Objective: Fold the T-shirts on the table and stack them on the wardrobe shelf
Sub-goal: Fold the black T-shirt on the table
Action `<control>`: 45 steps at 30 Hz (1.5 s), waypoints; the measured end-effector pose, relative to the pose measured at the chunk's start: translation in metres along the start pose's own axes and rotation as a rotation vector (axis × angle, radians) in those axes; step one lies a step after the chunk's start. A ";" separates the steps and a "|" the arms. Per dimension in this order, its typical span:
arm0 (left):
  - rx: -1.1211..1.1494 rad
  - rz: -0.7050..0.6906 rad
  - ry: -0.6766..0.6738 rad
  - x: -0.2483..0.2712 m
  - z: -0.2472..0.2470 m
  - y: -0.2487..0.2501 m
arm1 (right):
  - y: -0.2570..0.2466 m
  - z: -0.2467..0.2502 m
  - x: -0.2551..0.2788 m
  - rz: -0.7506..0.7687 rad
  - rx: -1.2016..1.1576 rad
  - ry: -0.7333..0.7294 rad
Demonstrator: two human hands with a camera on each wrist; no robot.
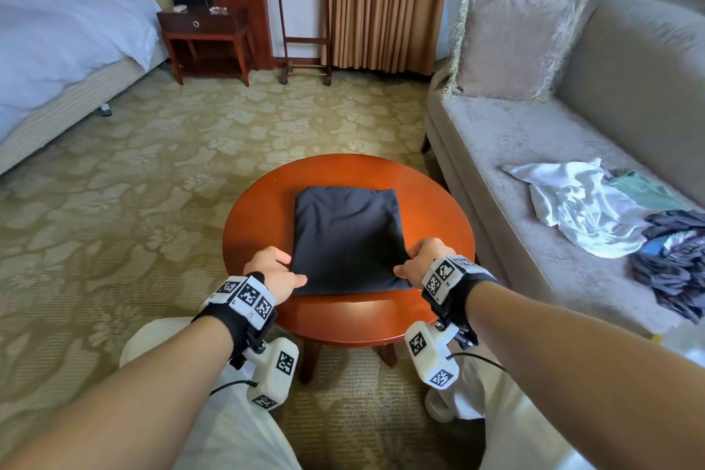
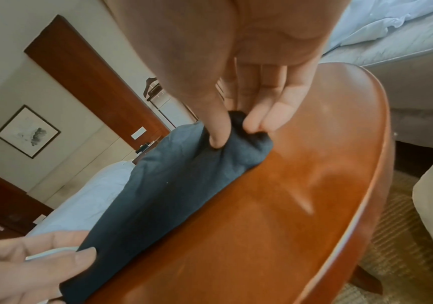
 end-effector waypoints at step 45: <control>-0.109 0.124 0.111 0.005 0.001 0.014 | 0.012 -0.010 -0.001 0.135 0.155 -0.073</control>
Point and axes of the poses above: each hand's wrist, its own x-axis away from the middle knuckle, its own z-axis out of the back of the hand, y = z × x, the point moved 4 cm from there along -x, towards the middle knuckle, and after that the axes turned 12 degrees about x, right-handed, at the moved point
